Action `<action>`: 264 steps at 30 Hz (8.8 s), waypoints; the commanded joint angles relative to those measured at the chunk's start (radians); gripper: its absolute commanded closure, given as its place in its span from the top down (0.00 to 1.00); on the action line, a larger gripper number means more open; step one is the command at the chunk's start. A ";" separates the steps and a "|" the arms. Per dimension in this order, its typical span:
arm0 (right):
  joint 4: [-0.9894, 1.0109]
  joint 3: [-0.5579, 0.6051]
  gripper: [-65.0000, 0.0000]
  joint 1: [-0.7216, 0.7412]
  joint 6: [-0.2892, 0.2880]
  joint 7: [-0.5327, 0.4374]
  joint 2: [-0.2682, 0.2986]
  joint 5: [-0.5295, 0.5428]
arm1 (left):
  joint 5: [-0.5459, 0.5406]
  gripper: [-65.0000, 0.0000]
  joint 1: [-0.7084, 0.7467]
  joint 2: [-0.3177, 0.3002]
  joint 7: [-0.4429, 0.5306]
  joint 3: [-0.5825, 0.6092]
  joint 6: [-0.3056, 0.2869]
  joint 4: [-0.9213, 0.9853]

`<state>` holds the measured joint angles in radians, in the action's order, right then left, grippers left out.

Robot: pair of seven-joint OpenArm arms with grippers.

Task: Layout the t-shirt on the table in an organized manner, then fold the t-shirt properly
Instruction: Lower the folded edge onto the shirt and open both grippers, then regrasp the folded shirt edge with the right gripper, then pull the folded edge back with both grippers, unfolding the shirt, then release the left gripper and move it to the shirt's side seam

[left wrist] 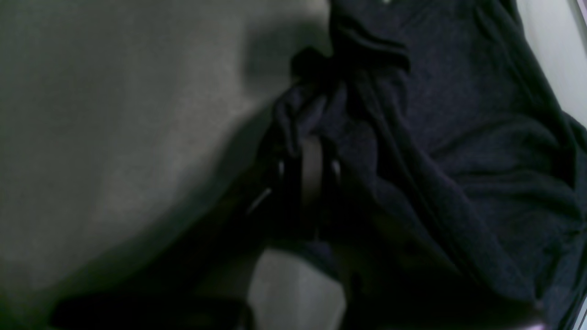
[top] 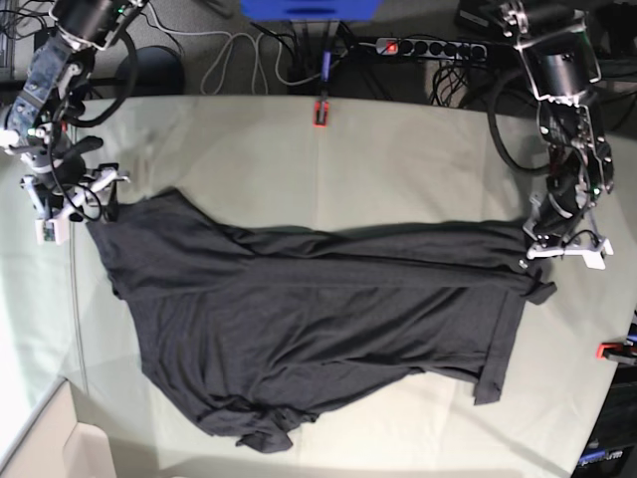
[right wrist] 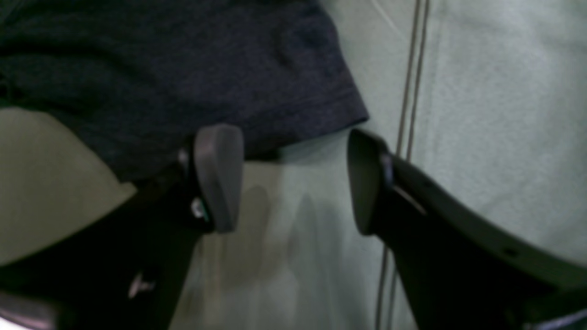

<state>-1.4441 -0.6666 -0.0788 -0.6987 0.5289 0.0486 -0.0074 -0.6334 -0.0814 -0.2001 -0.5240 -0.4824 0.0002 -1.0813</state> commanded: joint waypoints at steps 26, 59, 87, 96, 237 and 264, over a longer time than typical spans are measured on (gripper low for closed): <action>0.303 -0.002 0.00 0.187 0.001 -0.010 0.135 0.010 | -0.004 0.00 -0.030 -0.057 0.015 -0.006 -0.006 -0.018; 0.116 0.265 0.00 0.491 0.001 0.136 0.032 0.008 | 0.004 0.00 -0.025 -0.057 0.015 -0.006 -0.006 -0.012; 0.151 0.229 0.54 0.251 0.001 0.104 0.136 0.008 | -0.001 0.00 -0.011 -0.057 0.014 -0.006 -0.006 -0.010; 0.257 0.167 0.54 0.199 0.001 0.060 0.142 0.008 | -0.001 0.00 -0.002 -0.057 0.014 -0.006 -0.006 -0.010; -0.367 -0.014 0.37 -0.407 0.001 0.060 0.001 0.010 | 0.188 0.43 -0.042 -0.012 -0.100 -0.163 -0.259 -0.270; -0.367 -0.015 0.37 -0.405 0.001 0.069 -0.003 0.008 | 0.533 0.43 -0.409 -0.017 0.368 0.120 -0.260 0.479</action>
<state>-1.7950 -0.6769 -0.4824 -0.7063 0.6167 0.0357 -0.0109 -0.0963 -0.4709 -0.2031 -0.1780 -0.3645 -0.2584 -0.5888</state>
